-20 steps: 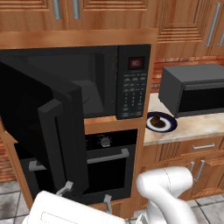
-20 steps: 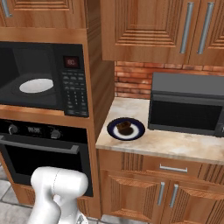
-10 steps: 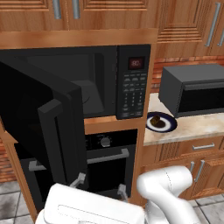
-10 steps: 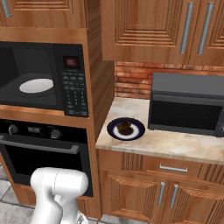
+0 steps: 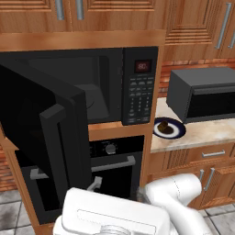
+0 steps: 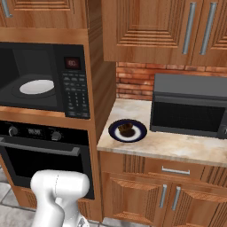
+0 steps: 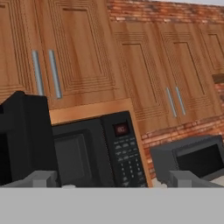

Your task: Pick the sweet potato from the counter and place it in the microwave. Then turn on the microwave.

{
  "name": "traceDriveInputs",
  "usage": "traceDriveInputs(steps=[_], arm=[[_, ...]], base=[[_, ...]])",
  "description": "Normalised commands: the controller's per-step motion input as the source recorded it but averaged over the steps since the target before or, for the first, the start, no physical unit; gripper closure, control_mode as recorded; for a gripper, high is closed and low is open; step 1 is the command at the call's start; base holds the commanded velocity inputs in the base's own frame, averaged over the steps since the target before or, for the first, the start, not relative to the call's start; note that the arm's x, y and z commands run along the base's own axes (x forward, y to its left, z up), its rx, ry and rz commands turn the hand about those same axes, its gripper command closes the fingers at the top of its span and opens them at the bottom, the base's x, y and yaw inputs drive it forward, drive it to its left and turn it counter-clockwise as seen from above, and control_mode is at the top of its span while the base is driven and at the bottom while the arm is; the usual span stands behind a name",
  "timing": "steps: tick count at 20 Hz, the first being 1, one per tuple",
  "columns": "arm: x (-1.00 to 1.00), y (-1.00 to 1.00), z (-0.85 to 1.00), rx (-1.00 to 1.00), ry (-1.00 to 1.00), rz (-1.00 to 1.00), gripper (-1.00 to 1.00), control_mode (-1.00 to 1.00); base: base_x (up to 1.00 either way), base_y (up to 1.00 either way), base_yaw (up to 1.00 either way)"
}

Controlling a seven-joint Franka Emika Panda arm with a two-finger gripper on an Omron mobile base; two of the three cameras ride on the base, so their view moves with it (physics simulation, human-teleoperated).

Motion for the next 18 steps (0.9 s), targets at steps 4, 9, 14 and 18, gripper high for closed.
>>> traceDriveInputs(steps=[4, 9, 14, 18], arm=[[0.01, -0.29, 0.07, 0.00, 0.00, 0.07, -1.00, -1.00], [0.00, -0.28, 0.07, 0.00, 0.00, 0.07, -1.00, -1.00], [0.00, -0.27, 0.04, -0.01, 0.01, 0.08, -1.00, -1.00], [0.00, -0.25, 0.00, -0.02, 0.03, 0.10, -1.00, -1.00]], base=[[0.00, 0.00, 0.00], [0.00, 0.00, 0.00], [0.00, 0.00, 0.00], [0.00, 0.00, 0.00]])
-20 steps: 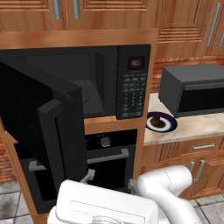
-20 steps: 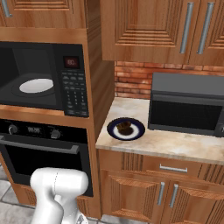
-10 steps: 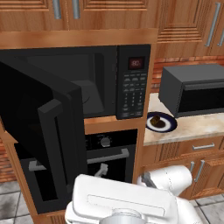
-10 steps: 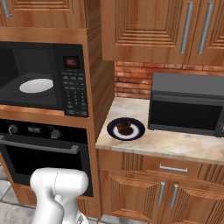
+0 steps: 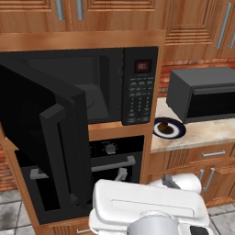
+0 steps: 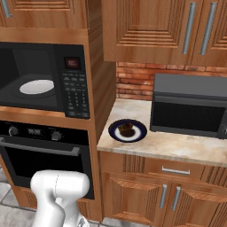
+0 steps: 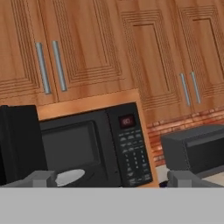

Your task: Pick the sweet potato from the counter and place it in the microwave. Then turn on the microwave.

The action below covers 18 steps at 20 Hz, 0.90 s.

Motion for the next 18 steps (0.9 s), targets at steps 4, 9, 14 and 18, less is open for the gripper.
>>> traceDriveInputs(steps=[4, 9, 14, 18], arm=[[0.00, -0.19, 0.00, -0.03, 0.03, 0.11, -1.00, -1.00], [0.00, -0.17, 0.00, -0.04, 0.02, 0.11, -1.00, -1.00], [0.00, -0.24, 0.00, -0.02, 0.02, 0.13, -1.00, -1.00], [0.00, -0.27, 0.00, -0.02, 0.01, 0.16, -1.00, -1.00]], base=[[0.00, 0.00, 0.00], [0.00, 0.00, 0.00], [0.00, 0.00, 0.00], [0.00, 0.00, 0.00]])
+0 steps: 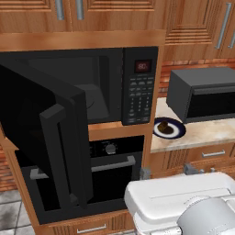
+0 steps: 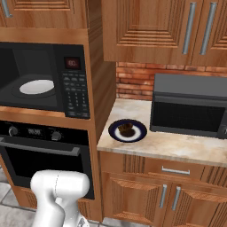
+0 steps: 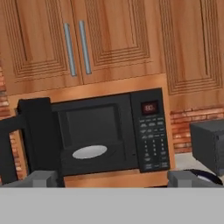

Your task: Pick the sweet potato from the counter and place it in the microwave. Then turn on the microwave.

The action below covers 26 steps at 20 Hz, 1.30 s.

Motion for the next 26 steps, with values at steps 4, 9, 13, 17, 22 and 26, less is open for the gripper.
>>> traceDriveInputs(steps=[4, 9, 13, 17, 22, 26], arm=[[0.03, -0.29, 0.00, -0.01, 0.00, 0.17, -1.00, -1.00], [0.07, -0.28, 0.00, -0.01, 0.00, 0.16, -1.00, -1.00], [0.10, -0.23, 0.00, -0.01, 0.00, 0.15, -1.00, -1.00], [0.10, -0.22, 0.00, -0.01, 0.01, 0.15, -1.00, -1.00], [0.14, -0.22, 0.00, 0.00, 0.00, 0.16, -1.00, -1.00], [0.21, -0.20, -0.01, 0.00, 0.00, 0.23, -1.00, -1.00]], base=[[0.00, 0.00, 0.00], [0.00, 0.00, 0.00], [0.00, 0.00, 0.00], [0.00, 0.00, 0.00], [0.00, 0.00, 0.00], [0.00, 0.00, 0.00]])
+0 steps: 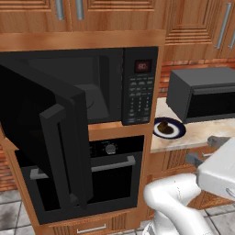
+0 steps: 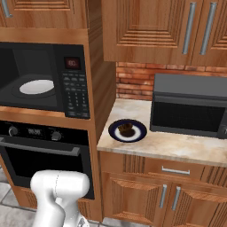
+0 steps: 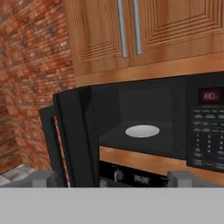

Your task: Pick the sweet potato from the counter and place it in the microwave. Then turn on the microwave.

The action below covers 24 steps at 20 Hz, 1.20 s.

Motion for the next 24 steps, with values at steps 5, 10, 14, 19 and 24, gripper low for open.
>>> traceDriveInputs(steps=[5, 10, 14, 19, 24], arm=[[0.28, -0.14, -0.06, 0.00, 0.00, 0.27, -1.00, -1.00], [0.28, -0.12, -0.11, 0.00, 0.00, 0.30, -1.00, -1.00], [0.19, -0.08, -0.13, 0.00, -0.01, 0.29, -1.00, -1.00], [0.13, -0.01, -0.13, 0.00, -0.08, 0.23, -1.00, -1.00], [0.01, 0.09, -0.05, 0.00, -0.14, 0.11, -1.00, -1.00]], base=[[0.00, 0.00, 0.00], [0.00, 0.00, 0.00], [0.00, 0.00, 0.00], [0.00, 0.00, 0.00], [0.00, 0.00, 0.00]])
